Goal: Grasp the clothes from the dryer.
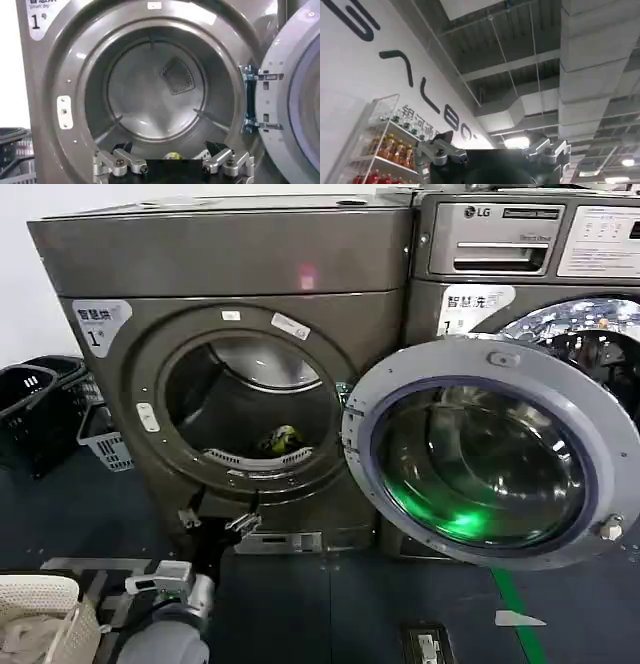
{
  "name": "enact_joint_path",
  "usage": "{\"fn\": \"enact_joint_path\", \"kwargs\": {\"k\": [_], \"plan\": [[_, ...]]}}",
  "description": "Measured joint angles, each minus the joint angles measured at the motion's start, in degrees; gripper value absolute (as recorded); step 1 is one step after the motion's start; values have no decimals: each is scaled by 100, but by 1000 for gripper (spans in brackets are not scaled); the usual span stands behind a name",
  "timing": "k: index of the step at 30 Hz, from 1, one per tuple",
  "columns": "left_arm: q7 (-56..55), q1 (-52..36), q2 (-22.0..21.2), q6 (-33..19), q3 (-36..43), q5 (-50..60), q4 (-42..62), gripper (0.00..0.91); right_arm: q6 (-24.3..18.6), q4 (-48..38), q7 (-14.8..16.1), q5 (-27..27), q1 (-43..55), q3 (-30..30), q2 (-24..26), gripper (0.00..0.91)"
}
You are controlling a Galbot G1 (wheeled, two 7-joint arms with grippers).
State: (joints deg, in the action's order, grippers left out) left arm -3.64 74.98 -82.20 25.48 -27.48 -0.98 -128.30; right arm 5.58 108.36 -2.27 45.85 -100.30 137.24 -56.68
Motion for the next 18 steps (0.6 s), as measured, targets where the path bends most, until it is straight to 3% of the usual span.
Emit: {"fn": "enact_joint_path", "kwargs": {"k": [18], "plan": [[21, 12, -17, 2, 17, 27, 5, 907, -33, -70, 42, -11, 0, 49, -17, 907]]}}
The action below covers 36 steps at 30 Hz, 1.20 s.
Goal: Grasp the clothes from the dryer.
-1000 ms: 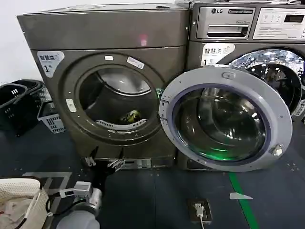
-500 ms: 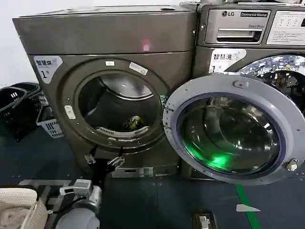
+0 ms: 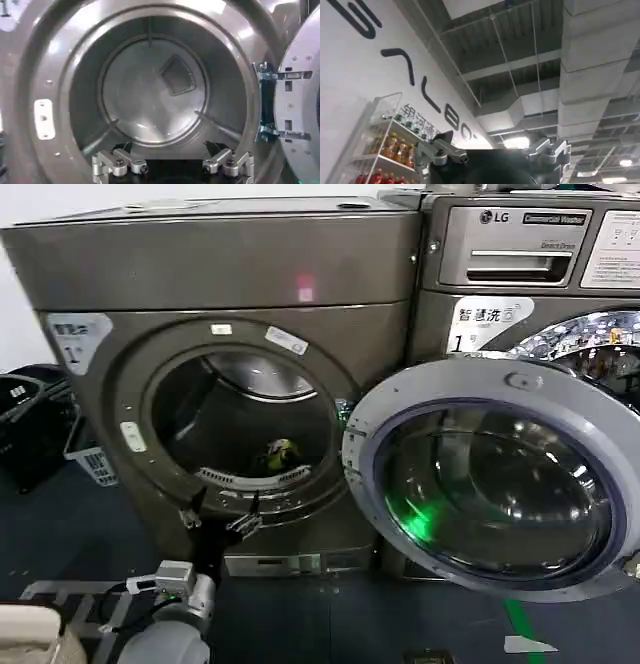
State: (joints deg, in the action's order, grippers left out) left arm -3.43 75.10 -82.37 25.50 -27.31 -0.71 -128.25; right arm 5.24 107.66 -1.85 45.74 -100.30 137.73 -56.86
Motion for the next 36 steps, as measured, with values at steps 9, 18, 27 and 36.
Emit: {"fn": "enact_joint_path", "kwargs": {"k": [9, 18, 27, 36], "plan": [[1, 26, 4, 7, -9, 5, -18, 907, -9, 11, 31, -13, 12, -13, 1, 907], [5, 0, -1, 5, -4, 9, -23, 907, -33, 24, 40, -4, -8, 14, -15, 907], [-32, -192, -26, -185, -21, -5, 181, 907, -55, 124, 15, -5, -80, 23, -90, 907], [-115, -1121, -49, -502, 37, -85, 1174, 907, -82, 200, 29, 12, -135, 69, -93, 907]]}}
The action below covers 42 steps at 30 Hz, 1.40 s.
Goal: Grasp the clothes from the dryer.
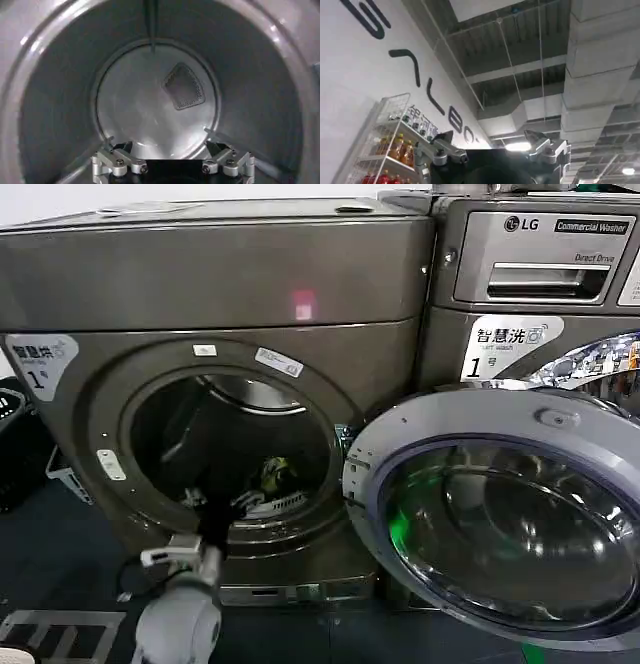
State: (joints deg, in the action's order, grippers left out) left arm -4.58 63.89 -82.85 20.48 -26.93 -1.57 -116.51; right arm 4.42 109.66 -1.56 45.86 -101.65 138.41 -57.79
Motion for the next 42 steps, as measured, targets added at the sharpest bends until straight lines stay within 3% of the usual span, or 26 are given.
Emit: {"fn": "enact_joint_path", "kwargs": {"k": [17, 25, 36, 42], "plan": [[-33, -2633, 10, -806, 281, -181, 3374, 907, -30, -9, 40, 30, 37, 29, -53, 907], [321, -3723, 166, -788, 570, -35, 4830, 907, -54, -83, 65, 33, 70, 9, -37, 907], [2373, -5027, 766, -1013, 1648, 134, 6711, 907, -86, -169, 85, 20, 96, -5, -13, 907], [3856, -5688, 832, -1332, 2363, 1005, 7784, 907, -98, -223, 86, 9, 98, 31, -22, 907]]}}
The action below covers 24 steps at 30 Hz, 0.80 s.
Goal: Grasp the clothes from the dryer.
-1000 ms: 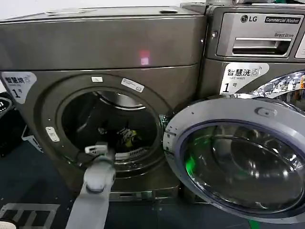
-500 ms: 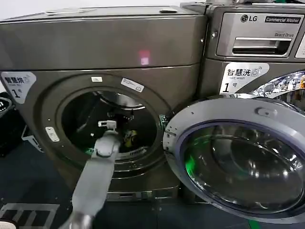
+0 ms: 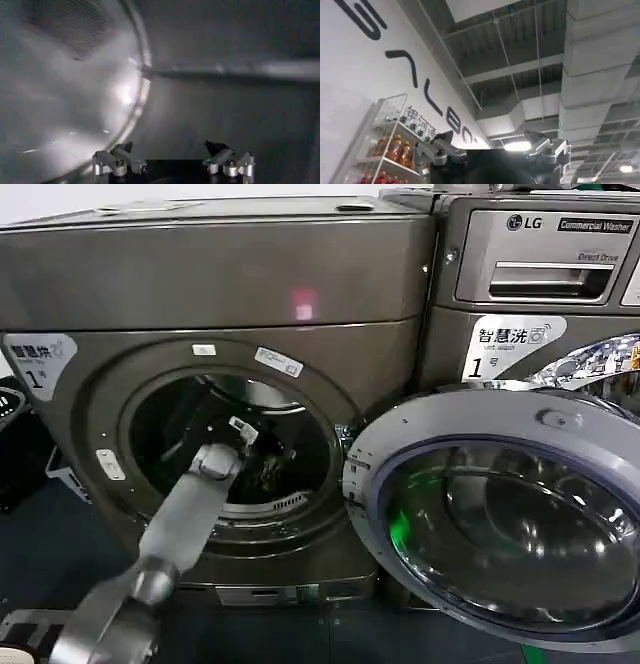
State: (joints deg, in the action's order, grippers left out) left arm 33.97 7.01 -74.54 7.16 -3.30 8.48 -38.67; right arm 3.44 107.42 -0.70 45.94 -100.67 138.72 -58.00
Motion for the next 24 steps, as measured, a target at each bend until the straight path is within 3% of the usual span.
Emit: {"fn": "enact_joint_path", "kwargs": {"k": [10, 24], "plan": [[1556, -1014, -32, -668, 952, 1637, 1239, 907, -1, -6, 1, 0, -4, 12, -6, 907], [2097, -1488, -123, -1068, 1654, 3298, 1891, 907, 1, -20, 14, -12, 9, 39, -21, 907]]}}
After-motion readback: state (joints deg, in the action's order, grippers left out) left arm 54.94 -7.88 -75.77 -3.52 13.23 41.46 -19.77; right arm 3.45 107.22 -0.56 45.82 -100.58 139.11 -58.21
